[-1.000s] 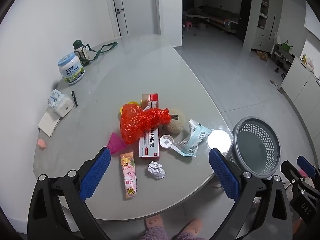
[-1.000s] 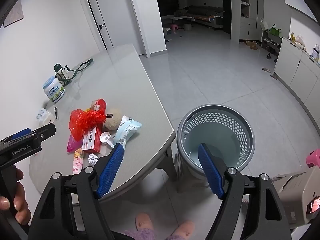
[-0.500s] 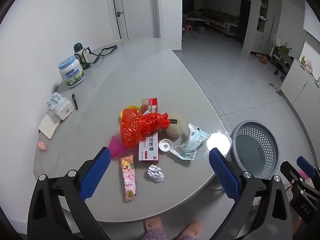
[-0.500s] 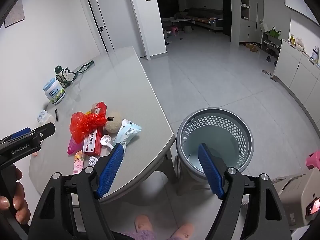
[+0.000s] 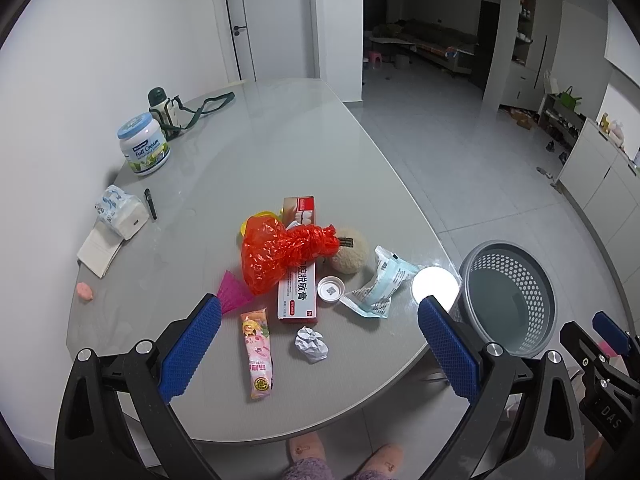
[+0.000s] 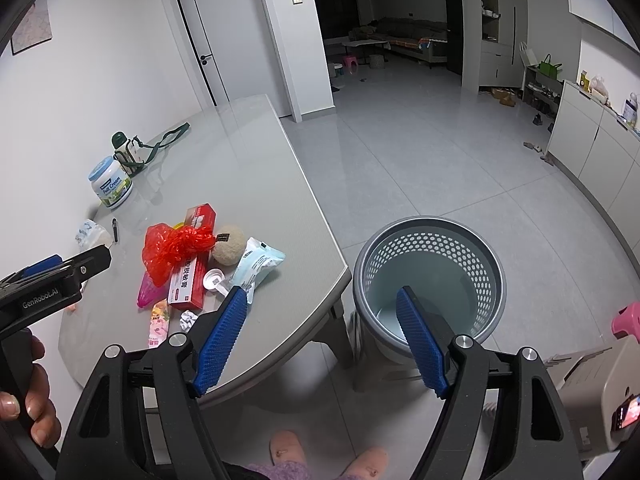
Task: Collect trash
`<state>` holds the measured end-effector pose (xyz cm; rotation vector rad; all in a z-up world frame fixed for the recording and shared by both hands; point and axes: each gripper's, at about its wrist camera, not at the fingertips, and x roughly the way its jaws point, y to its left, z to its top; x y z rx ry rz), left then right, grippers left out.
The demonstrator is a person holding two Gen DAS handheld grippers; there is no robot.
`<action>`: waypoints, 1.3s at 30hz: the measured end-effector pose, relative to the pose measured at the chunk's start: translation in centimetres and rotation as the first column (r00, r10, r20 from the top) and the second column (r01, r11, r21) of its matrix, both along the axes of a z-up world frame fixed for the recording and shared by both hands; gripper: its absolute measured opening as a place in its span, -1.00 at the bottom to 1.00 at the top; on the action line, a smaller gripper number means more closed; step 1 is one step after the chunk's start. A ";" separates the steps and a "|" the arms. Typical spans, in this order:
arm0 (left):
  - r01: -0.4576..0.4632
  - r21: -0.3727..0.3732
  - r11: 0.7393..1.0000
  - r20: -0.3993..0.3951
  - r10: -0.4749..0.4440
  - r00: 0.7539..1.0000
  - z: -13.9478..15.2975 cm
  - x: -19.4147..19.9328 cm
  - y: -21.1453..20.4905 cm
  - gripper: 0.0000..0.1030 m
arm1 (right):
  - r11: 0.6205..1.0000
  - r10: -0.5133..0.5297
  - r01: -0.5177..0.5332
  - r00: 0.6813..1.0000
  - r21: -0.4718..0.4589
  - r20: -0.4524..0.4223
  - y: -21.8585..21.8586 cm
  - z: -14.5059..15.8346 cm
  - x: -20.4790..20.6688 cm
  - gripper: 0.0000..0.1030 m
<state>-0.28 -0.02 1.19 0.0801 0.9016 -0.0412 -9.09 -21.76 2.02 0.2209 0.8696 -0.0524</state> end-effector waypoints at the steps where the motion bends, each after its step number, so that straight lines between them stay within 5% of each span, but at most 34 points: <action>1: 0.000 0.001 1.000 0.001 0.000 1.000 0.0 0.0 0.0 0.88 | 1.000 0.000 0.000 1.000 0.000 0.001 0.0 0.0 0.0 0.43; 39: 0.003 -0.001 1.000 0.007 -0.003 1.000 0.8 -0.9 1.0 0.88 | 1.000 0.005 -0.005 1.000 0.001 0.009 0.1 0.5 -0.5 0.43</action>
